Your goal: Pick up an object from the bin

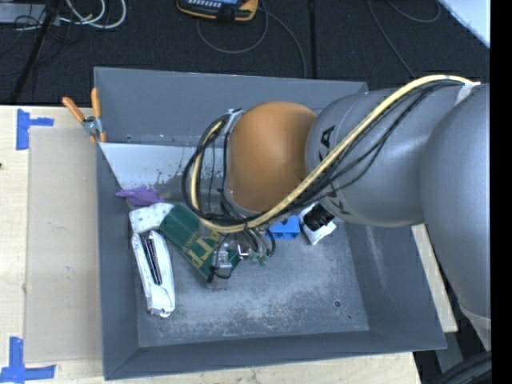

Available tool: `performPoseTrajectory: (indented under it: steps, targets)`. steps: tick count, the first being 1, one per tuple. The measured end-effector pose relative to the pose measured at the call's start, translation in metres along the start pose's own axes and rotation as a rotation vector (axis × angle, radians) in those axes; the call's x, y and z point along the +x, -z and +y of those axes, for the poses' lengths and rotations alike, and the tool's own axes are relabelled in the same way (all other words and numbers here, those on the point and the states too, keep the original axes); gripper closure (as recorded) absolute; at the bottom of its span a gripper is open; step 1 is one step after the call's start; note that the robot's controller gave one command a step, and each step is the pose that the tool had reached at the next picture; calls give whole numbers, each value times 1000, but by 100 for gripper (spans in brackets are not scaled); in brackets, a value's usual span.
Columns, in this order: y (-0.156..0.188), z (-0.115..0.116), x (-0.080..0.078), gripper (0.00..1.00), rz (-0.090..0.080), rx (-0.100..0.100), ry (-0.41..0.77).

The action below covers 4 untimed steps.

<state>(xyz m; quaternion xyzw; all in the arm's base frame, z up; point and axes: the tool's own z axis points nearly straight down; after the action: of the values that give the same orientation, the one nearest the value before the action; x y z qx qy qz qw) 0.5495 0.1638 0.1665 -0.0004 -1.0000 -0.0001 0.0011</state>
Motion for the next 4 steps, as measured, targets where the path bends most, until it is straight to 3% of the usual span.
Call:
performPoseTrajectory:
  steps: [1,2,3,4]
  targets:
    - [-55,10,-10,0,-8,-4,-68]
    - [-66,16,-18,0,-27,-12,-108]
    - [-59,4,-15,0,-17,-8,-116]
    - [-82,-26,-22,0,-76,-27,-63]
